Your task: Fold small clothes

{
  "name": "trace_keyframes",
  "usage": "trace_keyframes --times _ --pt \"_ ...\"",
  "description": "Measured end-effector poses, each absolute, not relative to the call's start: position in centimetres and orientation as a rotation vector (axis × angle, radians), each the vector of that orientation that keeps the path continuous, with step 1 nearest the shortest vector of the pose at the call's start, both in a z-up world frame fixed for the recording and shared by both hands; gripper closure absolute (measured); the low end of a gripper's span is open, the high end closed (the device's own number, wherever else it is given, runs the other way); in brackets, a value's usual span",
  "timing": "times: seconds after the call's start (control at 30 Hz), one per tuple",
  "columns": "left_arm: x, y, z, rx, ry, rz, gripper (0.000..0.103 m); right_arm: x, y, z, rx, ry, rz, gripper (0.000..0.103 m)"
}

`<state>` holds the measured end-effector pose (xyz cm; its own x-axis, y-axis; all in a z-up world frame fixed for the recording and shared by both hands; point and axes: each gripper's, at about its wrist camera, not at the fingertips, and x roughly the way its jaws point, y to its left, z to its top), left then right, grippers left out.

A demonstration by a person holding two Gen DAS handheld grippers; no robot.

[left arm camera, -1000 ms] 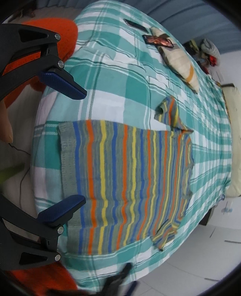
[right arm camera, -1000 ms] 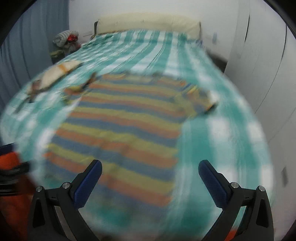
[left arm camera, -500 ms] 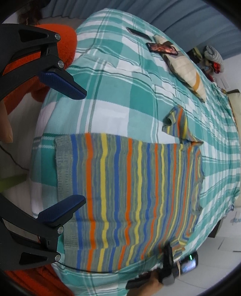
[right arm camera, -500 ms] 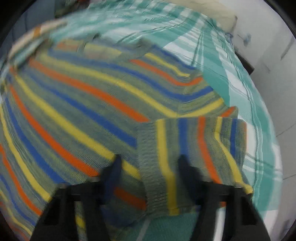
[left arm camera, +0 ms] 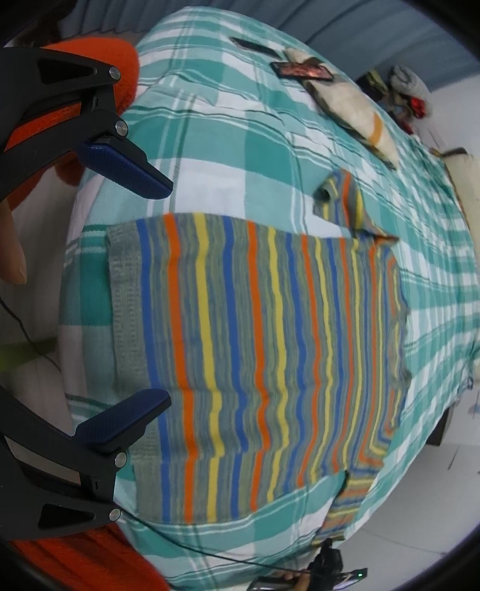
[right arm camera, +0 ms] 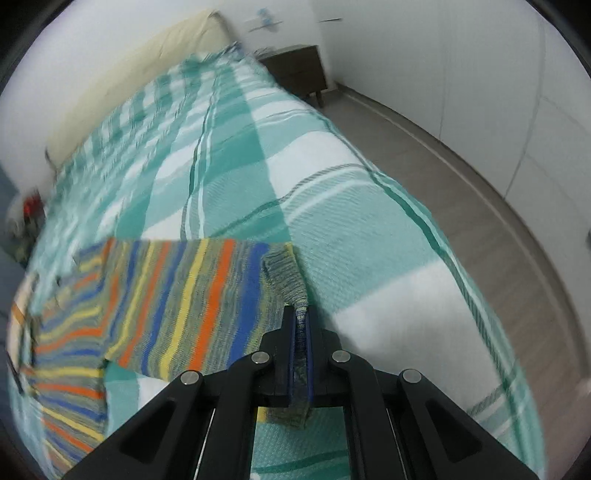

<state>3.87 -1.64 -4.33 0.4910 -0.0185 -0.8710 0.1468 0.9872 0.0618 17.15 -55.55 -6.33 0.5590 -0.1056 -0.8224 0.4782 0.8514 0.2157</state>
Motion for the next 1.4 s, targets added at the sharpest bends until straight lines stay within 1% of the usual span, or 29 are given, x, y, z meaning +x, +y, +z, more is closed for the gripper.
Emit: trace_keyframes --times 0.1,0.17,0.37,0.47,0.57,0.6,0.67,0.7,0.73,0.87,0.93,0.97,1.07,1.1,1.17,1.2,1.23,1.27,1.33,1.4 --pt "3.6 -1.8 -4.0 0.148 1.042 -0.103 0.001 15.7 -55.7 -6.3 0.537 0.878 -0.408 0.099" --pt "3.6 -1.8 -4.2 0.149 1.043 -0.102 0.001 15.5 -55.4 -6.5 0.536 0.885 -0.433 0.099" --pt "3.7 -1.9 -4.4 0.149 1.054 -0.102 0.001 15.5 -55.9 -5.5 0.383 0.909 -0.490 0.100" --pt "3.7 -1.3 -4.8 0.136 1.072 -0.094 0.001 15.8 -55.9 -6.8 0.302 0.986 -0.532 0.100" --pt "3.4 0.1 -5.2 0.119 1.082 -0.071 0.001 16.1 -55.2 -6.6 0.261 0.991 -0.574 0.100" --pt "3.4 0.7 -5.3 0.114 1.086 -0.062 0.001 16.0 -55.2 -6.5 0.262 0.989 -0.576 0.097" --pt "3.3 2.0 -5.6 0.094 1.094 -0.042 0.001 15.6 -55.0 -6.3 0.274 0.992 -0.562 0.081" --pt "3.3 2.8 -5.7 0.077 1.096 -0.032 0.001 15.0 -54.9 -6.0 0.273 0.992 -0.558 0.061" --pt "3.3 3.5 -5.9 0.066 1.095 -0.024 0.001 14.0 -54.7 -5.5 0.272 0.982 -0.542 0.050" --pt "3.6 5.2 -7.1 0.055 1.096 -0.006 0.001 8.8 -51.7 -3.7 0.229 0.972 -0.518 0.050" --pt "4.0 5.0 -7.4 0.067 1.089 -0.036 0.001 6.0 -49.0 -3.5 0.274 0.997 -0.415 0.050" --pt "4.2 4.6 -7.5 0.082 1.081 -0.064 0.001 4.2 -46.4 -3.7 0.337 1.024 -0.282 0.050" --pt "4.8 2.6 -7.8 0.133 1.047 -0.164 0.001 0.9 -39.7 -5.3 0.465 1.113 0.053 0.052" --pt "5.0 1.8 -8.1 0.153 1.036 -0.190 0.001 -0.5 -36.2 -6.3 0.478 1.164 0.171 0.053" --pt "5.5 0.0 -9.1 0.191 1.014 -0.245 0.001 -1.5 -32.8 -7.8 0.464 1.217 0.243 0.058" --pt "5.7 -0.4 -9.7 0.207 1.015 -0.257 0.001 -1.7 -31.3 -8.6 0.447 1.238 0.264 0.066" --pt "6.0 -1.0 -10.6 0.239 1.027 -0.260 0.001 -1.7 -29.9 -9.4 0.410 1.253 0.273 0.087" --pt "6.1 -1.5 -11.8 0.285 1.053 -0.253 0.001 -1.5 -28.9 -10.1 0.364 1.272 0.267 0.103" --pt "5.5 -1.3 -13.1 0.324 1.073 -0.250 0.000 -1.5 -28.6 -10.0 0.308 1.291 0.220 0.102" --pt "4.7 -0.1 -13.4 0.293 1.084 -0.248 0.000 -2.0 -29.8 -9.0 0.240 1.310 0.116 0.102"
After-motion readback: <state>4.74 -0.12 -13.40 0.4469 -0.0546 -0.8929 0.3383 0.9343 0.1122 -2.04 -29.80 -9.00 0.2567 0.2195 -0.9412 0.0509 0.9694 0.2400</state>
